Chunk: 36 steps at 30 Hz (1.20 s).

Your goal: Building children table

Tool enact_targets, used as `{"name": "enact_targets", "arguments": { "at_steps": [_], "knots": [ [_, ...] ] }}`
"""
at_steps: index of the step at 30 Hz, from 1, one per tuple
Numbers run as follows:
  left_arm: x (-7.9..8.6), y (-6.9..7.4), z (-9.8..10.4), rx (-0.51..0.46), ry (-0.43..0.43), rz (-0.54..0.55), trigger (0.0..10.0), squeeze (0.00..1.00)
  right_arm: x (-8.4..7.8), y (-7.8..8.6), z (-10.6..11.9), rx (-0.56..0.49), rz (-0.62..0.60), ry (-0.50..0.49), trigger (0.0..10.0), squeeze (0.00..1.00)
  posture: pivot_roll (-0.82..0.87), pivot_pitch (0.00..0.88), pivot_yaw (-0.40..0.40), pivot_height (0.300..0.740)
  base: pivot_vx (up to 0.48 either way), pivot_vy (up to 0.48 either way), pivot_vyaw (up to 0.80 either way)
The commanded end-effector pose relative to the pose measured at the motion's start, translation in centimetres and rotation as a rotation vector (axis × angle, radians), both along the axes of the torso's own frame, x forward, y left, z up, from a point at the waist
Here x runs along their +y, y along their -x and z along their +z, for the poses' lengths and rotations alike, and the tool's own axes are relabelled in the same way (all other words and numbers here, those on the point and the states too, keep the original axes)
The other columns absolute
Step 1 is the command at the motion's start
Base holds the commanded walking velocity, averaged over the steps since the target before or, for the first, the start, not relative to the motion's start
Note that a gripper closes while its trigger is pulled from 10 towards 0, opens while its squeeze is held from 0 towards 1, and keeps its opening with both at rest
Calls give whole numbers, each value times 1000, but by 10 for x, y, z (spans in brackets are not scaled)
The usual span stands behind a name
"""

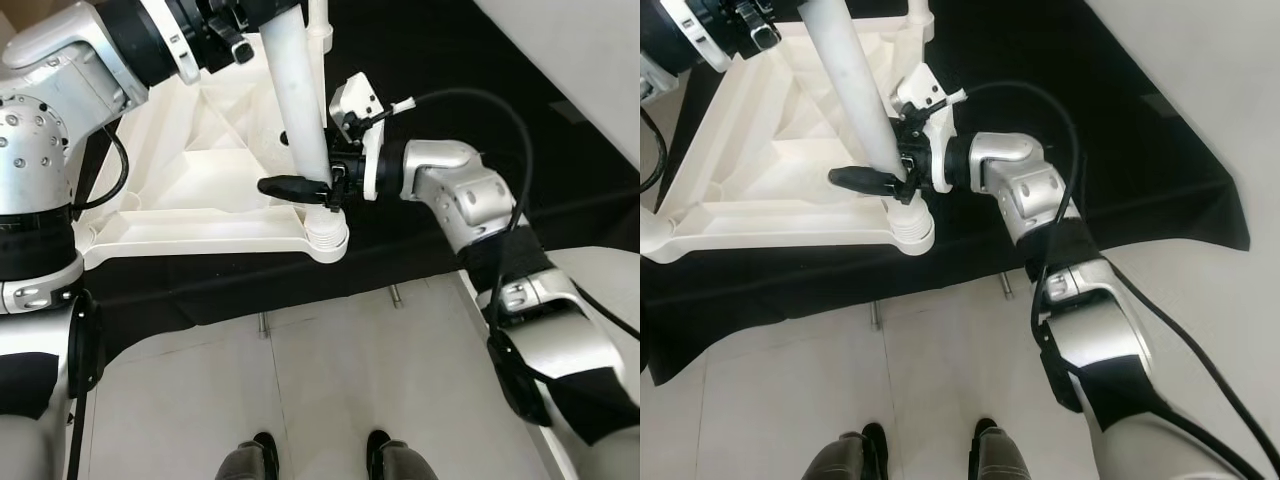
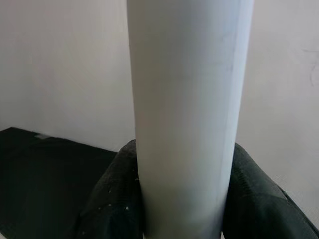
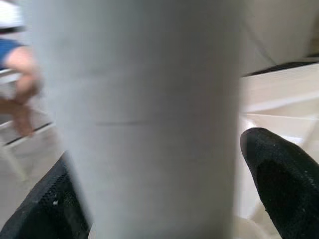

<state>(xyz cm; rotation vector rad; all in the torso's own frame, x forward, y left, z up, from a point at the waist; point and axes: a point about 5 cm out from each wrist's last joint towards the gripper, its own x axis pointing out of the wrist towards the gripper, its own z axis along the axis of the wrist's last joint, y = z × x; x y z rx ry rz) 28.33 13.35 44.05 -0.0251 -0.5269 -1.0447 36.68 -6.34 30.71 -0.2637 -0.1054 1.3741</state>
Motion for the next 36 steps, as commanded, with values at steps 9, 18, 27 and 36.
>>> {"name": "enact_targets", "arguments": {
  "at_steps": [9,18,27,36],
  "knots": [
    [-22,6,-4,-59,-98,-183,0,0,31,9,-17,14,322,194,0,0,45,287,46,740,0,0,0],
    [-28,6,-2,-87,-117,-218,0,0,34,4,-14,-11,290,181,0,0,36,286,48,740,0,0,0],
    [-29,1,-9,-77,-125,-159,10000,1000,30,-2,-15,-69,193,120,0,0,31,285,50,740,0,0,0],
    [3,-5,6,-94,-15,36,10000,0,20,-5,-21,-67,129,67,0,0,24,292,56,740,0,0,0]
  ]
}}
